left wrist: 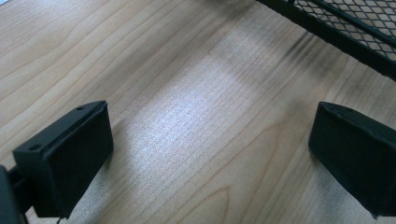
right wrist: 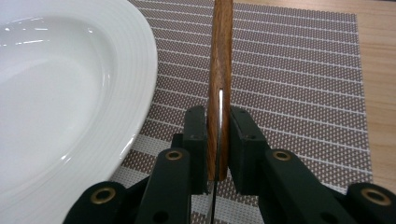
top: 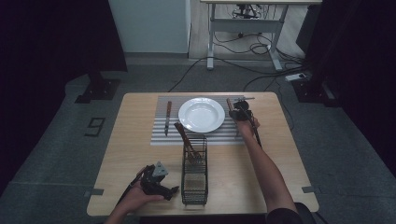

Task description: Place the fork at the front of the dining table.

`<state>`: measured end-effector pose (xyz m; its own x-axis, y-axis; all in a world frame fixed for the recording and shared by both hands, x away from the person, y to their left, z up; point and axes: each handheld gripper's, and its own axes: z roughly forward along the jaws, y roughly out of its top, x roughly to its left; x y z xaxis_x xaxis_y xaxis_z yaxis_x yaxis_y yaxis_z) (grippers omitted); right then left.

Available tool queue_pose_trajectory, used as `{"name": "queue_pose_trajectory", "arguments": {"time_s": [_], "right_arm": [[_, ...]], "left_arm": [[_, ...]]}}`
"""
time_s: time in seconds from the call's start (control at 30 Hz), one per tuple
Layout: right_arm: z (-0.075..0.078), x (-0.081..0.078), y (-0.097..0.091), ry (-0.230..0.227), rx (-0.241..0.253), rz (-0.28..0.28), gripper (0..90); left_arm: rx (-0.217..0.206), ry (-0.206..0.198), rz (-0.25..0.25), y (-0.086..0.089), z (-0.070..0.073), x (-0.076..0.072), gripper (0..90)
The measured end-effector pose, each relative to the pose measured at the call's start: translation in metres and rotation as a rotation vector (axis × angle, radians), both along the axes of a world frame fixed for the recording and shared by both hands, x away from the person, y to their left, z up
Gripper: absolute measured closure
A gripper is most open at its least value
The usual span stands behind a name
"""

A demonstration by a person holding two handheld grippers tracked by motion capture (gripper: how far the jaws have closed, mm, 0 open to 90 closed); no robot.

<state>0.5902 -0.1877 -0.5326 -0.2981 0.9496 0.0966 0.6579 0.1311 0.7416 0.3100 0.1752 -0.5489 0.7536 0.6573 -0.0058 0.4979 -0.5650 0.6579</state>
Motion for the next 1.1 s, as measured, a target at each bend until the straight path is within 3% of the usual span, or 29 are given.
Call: {"name": "queue_pose_trajectory", "arguments": {"time_s": [0.4, 1.1], "right_arm": [[-0.012, 0.004, 0.002, 0.02, -0.001, -0.024, 79.4], [-0.01, 0.002, 0.003, 0.02, -0.04, -0.02, 77.0]], "left_arm": [[0.0, 0.0, 0.0, 0.0, 0.0, 0.0, 0.0], [0.0, 0.0, 0.0, 0.0, 0.0, 0.0, 0.0]]}}
